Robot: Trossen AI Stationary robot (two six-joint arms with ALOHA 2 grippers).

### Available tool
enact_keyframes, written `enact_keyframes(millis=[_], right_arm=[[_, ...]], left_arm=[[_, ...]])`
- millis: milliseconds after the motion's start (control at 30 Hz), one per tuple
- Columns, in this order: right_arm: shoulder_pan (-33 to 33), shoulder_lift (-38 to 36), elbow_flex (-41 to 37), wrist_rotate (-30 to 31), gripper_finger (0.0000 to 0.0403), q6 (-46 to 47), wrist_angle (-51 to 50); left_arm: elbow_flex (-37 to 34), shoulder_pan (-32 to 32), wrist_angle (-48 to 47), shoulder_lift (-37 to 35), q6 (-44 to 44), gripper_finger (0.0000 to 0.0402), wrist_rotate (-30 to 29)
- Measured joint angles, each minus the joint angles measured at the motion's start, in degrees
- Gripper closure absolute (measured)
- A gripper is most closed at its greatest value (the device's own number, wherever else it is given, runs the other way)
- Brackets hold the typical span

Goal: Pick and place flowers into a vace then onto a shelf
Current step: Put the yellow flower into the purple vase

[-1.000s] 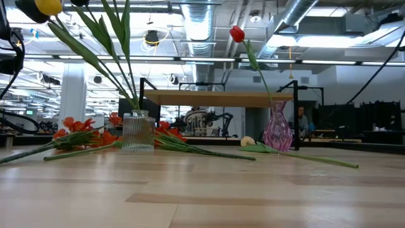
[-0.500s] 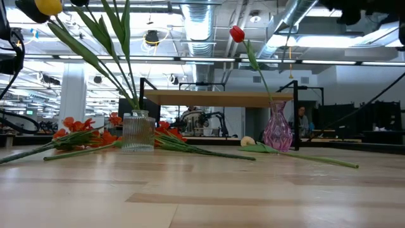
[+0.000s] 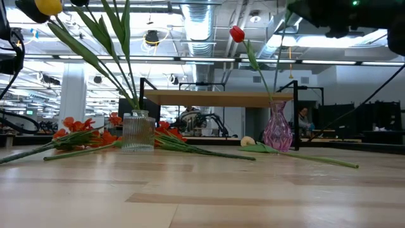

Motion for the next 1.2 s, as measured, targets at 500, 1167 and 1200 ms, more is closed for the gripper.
enact_keyframes(millis=[500, 1167, 1200], right_arm=[[-0.97, 0.79, 0.00, 2.88, 0.0403, 1.58, -3.26], [-0.97, 0.79, 0.00, 3.20, 0.0403, 3.39, -6.73], [-0.97, 0.77, 0.00, 3.37, 0.0403, 3.74, -7.09]], left_arm=[[0.00, 0.00, -0.01, 0.00, -0.41, 0.0386, -0.01], [0.00, 0.00, 0.00, 0.00, -0.41, 0.0386, -0.02], [0.00, 0.00, 0.00, 0.00, -0.41, 0.0386, -0.02]])
